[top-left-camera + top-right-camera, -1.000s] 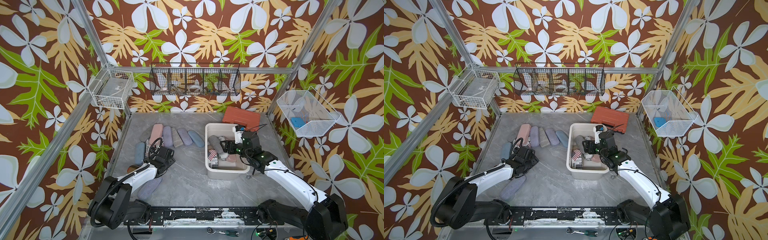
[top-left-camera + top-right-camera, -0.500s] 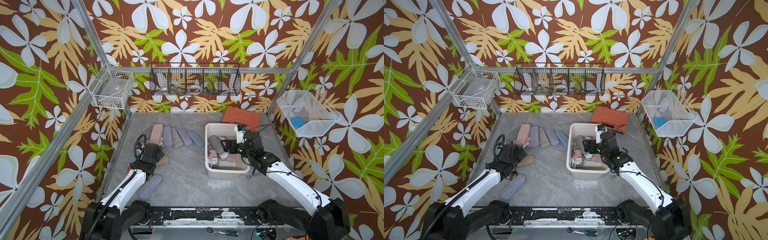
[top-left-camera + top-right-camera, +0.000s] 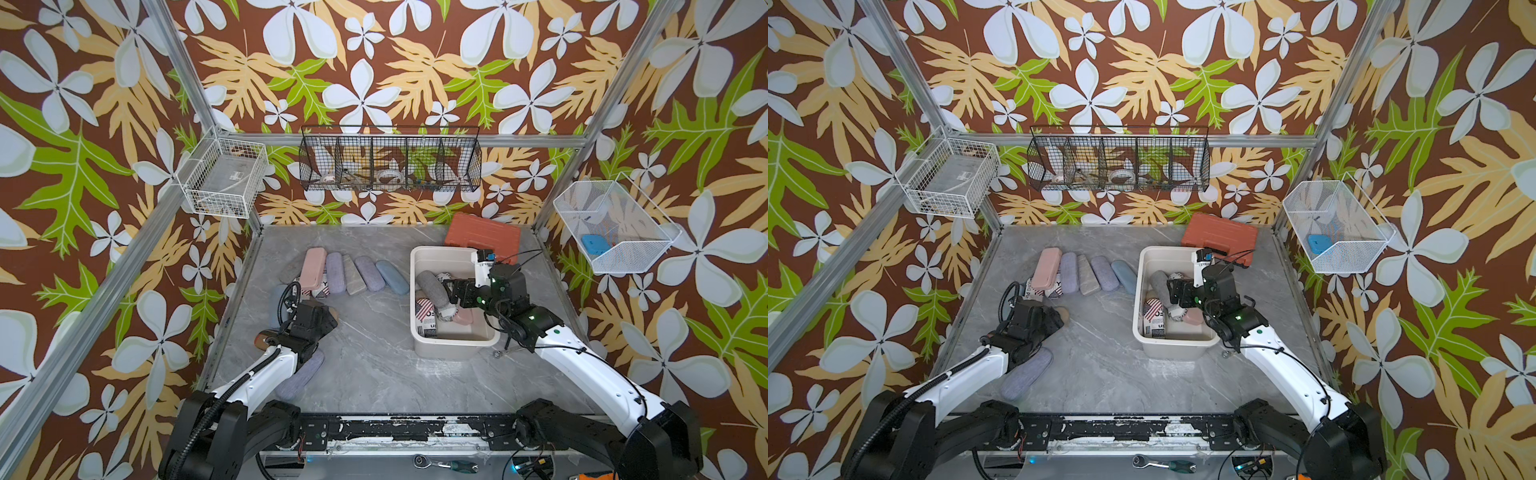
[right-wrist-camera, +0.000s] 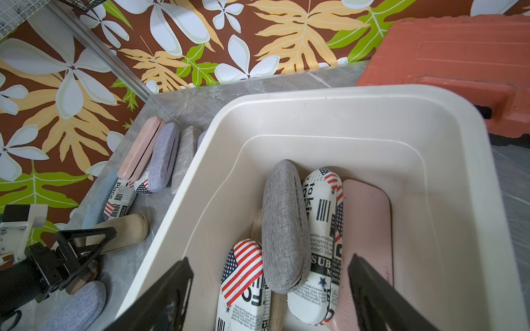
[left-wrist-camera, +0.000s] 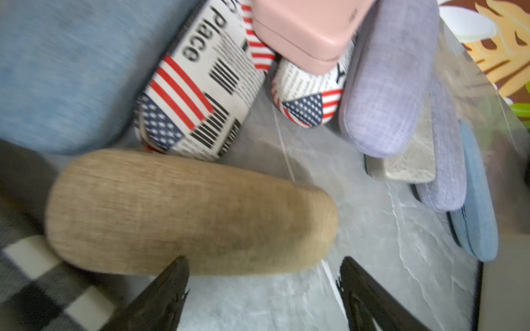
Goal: Put the glasses cases into the storage boxes
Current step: Adjust the glasses case at the center of the board.
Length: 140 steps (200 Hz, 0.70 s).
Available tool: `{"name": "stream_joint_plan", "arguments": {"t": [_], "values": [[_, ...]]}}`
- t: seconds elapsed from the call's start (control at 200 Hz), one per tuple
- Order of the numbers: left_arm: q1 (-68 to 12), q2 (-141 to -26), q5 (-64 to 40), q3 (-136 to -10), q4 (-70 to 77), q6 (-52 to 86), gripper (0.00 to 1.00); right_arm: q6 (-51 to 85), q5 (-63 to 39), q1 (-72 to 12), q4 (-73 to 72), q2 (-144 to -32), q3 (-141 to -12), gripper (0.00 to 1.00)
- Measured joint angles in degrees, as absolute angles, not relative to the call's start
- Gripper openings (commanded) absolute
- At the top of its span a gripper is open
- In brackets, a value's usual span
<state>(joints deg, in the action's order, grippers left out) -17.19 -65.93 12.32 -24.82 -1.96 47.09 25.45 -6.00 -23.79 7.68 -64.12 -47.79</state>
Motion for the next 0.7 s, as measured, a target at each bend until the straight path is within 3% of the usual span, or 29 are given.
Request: {"name": "stream_joint_plan", "arguments": {"t": [0.31, 0.701], "values": [[-28.75, -73.87, 11.29, -27.81, 2.35, 52.36, 0.85, 25.47, -6.04, -23.79, 7.73, -64.47, -47.62, 0.84], [-29.23, -66.52, 14.5, -36.1, -2.22, 49.23, 0.95, 25.47, -6.02, -23.79, 7.77, -63.22, -47.37, 0.85]]}}
